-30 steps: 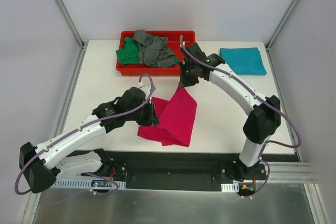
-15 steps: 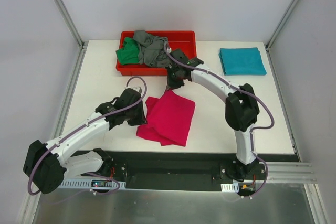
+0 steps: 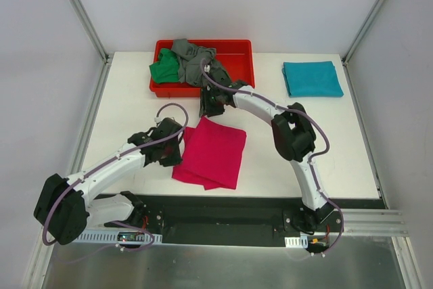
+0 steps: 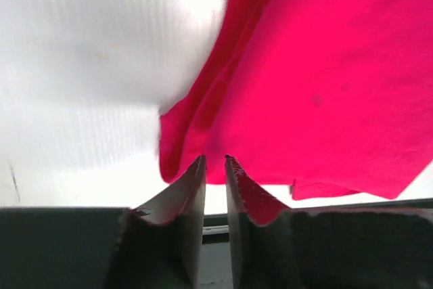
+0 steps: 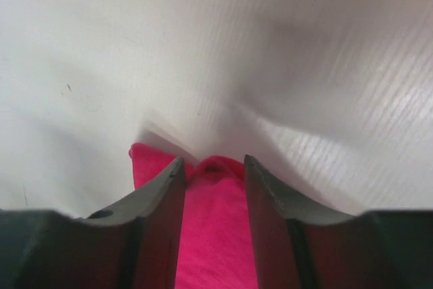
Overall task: Fold and stack the t-shirts
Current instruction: Fold the long partially folded tshirt into a neat square
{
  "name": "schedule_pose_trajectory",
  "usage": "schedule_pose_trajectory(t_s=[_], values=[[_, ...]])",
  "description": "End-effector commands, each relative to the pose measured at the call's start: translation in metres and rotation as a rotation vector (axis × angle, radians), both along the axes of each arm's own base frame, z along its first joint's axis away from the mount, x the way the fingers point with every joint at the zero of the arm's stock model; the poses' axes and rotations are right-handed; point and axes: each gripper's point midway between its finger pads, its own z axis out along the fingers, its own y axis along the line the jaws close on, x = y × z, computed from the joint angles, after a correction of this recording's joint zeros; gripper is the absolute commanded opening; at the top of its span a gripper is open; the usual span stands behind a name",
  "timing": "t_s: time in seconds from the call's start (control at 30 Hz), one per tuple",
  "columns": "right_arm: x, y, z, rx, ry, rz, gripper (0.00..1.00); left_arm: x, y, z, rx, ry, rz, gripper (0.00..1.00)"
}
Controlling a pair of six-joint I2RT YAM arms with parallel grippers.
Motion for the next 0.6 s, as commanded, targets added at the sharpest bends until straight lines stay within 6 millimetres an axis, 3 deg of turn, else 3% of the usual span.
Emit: schedule_pose_trajectory(t_s=[0.0, 0.03, 0.1, 0.13, 0.2, 0.33, 0.4, 0.5, 0.57], values=[[0.013, 0.023, 0.046, 0.11, -0.09, 0.045, 0.48, -0.017, 0.028, -0.005, 0.086, 0.048, 0.077, 0.25], [0.013, 0.023, 0.056, 0.117, -0.102, 0.062, 0.53, -0.019, 0.031, -0.003, 0.091, 0.047, 0.088, 0.4], [0.006, 0.018, 0.069, 0.099, -0.111, 0.103, 0.67, -0.024, 0.034, 0.0, 0.088, 0.049, 0.101, 0.87], [0.003, 0.013, 0.072, 0.081, -0.115, 0.115, 0.76, -0.025, 0.033, 0.001, 0.077, 0.048, 0.101, 0.99], [-0.008, -0.001, 0.082, 0.047, -0.133, 0.142, 0.96, -0.029, 0.028, 0.004, 0.034, 0.055, 0.105, 0.99], [-0.027, -0.041, 0.079, -0.037, -0.156, 0.126, 0.96, -0.035, 0.016, 0.003, -0.051, 0.082, 0.122, 0.99], [-0.042, -0.058, 0.065, -0.059, -0.112, 0.121, 0.96, -0.035, 0.006, -0.005, -0.099, 0.095, 0.121, 0.99], [-0.062, -0.068, 0.042, -0.042, -0.072, 0.136, 0.96, -0.032, -0.018, -0.014, -0.217, 0.119, 0.113, 0.99], [-0.073, -0.071, 0.026, -0.032, -0.022, 0.146, 0.96, -0.027, -0.023, -0.023, -0.248, 0.12, 0.144, 0.99]])
